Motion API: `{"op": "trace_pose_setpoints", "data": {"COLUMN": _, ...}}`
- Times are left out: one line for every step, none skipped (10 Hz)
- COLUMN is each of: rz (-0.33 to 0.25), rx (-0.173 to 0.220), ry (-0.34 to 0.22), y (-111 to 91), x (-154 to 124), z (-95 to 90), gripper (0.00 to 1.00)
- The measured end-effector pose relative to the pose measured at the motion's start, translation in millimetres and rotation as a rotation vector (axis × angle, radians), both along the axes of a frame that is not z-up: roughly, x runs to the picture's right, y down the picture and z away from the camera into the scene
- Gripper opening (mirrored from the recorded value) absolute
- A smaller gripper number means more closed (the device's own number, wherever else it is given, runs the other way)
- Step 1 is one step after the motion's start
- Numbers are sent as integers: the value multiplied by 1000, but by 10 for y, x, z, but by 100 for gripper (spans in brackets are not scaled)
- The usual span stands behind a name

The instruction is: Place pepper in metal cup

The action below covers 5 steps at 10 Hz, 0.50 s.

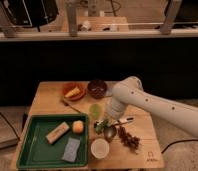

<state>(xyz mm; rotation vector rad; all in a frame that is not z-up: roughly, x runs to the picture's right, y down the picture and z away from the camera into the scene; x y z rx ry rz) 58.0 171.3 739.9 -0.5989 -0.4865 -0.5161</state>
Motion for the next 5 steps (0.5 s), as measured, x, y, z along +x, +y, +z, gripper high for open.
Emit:
{"op": "trace_pose_setpoints", "data": {"rz": -11, "rx": -7, "ry": -2, "y": 28, "x": -5, "z": -57, "gripper": 2}}
{"op": "trace_pose_setpoints", "data": {"rz": -17, "rx": -11, "ry": -6, "y": 51, "x": -13, "z": -116, "gripper": 2}}
{"op": "trace_pose_setpoints", "data": {"rz": -20, "rx": -16, "ry": -7, "y": 71, "x": -15, "z": -183, "gripper": 2}}
{"op": "trace_pose_setpoints", "data": {"rz": -17, "rx": -19, "ry": -11, "y": 84, "x": -14, "z": -235, "gripper": 2}}
{"op": "trace_pose_setpoints", "data": {"rz": -9, "rx": -28, "ry": -27, "y": 105, "x": -13, "z": -311, "gripper": 2}}
